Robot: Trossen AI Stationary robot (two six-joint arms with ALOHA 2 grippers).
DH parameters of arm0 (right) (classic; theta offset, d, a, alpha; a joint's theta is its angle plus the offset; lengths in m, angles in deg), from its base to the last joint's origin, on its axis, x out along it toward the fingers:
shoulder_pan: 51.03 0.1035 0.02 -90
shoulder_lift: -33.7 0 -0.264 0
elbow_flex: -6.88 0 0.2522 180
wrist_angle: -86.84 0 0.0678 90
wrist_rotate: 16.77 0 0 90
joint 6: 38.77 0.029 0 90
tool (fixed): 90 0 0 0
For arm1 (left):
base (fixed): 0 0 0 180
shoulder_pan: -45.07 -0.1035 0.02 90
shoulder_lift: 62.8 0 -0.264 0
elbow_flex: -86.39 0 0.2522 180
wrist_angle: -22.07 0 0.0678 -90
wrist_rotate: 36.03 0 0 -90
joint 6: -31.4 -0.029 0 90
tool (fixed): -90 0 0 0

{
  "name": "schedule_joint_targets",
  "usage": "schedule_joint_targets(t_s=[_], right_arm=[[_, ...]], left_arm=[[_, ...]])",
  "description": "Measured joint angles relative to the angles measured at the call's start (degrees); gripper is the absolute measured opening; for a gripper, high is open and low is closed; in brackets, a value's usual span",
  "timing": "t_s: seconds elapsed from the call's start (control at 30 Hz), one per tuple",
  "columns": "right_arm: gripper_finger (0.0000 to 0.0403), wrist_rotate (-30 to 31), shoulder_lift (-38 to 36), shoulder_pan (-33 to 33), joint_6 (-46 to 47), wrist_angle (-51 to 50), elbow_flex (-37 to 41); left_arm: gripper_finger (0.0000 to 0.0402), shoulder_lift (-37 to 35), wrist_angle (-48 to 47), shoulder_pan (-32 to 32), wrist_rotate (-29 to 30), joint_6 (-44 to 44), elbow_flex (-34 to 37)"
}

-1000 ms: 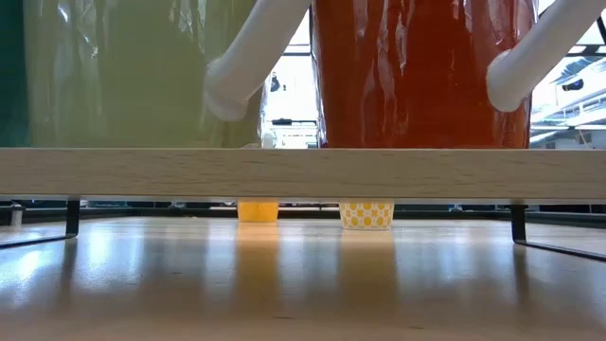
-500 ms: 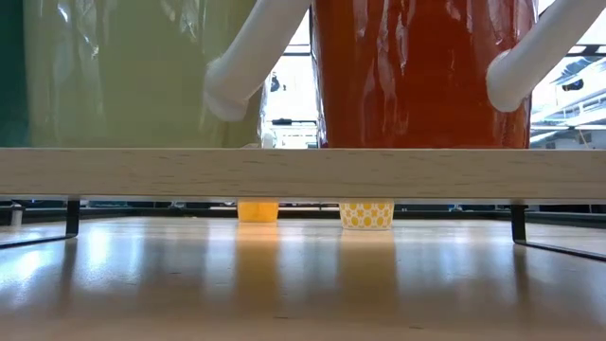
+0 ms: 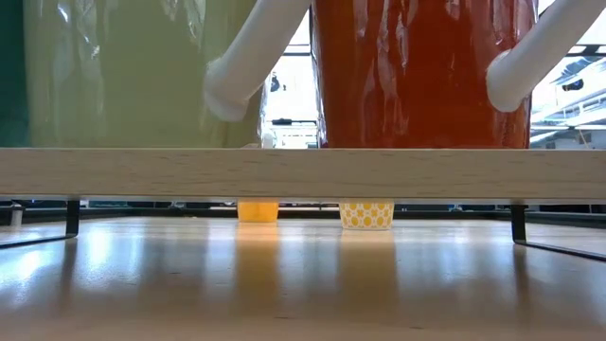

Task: Place coffee mugs
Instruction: Put the light yellow mug on the shelf

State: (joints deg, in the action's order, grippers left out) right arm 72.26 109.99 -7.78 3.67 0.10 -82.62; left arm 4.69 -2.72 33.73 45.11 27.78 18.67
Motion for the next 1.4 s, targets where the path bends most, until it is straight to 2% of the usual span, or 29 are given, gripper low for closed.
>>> schedule_joint_targets(t_s=[0.23, 0.63, 0.87, 1.07, 1.23, 1.4], right_arm=[[0.0158, -7.69, 1.1, 2.01, -0.07, 6.61, 8.89], [0.0157, -4.62, 1.44, 2.22, -2.32, 8.4, 14.04], [0.0155, -6.07, 1.42, 2.57, -5.18, 14.12, 18.03], [0.0151, -4.19, 1.42, 2.55, -4.53, 15.82, 20.55], [0.0123, -3.4, 1.42, 2.55, -4.48, 15.95, 20.67], [0.0065, -3.06, 1.42, 2.4, -4.33, 15.71, 20.67]], left_arm=[[0.0199, 0.01, 0.0, 0.0, 0.0, 0.0, 0.0], [0.0199, 0.02, 0.11, 0.0, 0.0, 0.04, 0.0], [0.0199, 0.0, 0.09, 0.0, 0.0, 0.02, 0.0], [0.0199, 0.01, 0.07, 0.0, 0.01, 0.02, 0.0], [0.0199, 0.0, 0.07, 0.0, 0.0, 0.02, 0.0], [0.0199, 0.0, 0.07, 0.0, 0.0, 0.02, 0.0]])
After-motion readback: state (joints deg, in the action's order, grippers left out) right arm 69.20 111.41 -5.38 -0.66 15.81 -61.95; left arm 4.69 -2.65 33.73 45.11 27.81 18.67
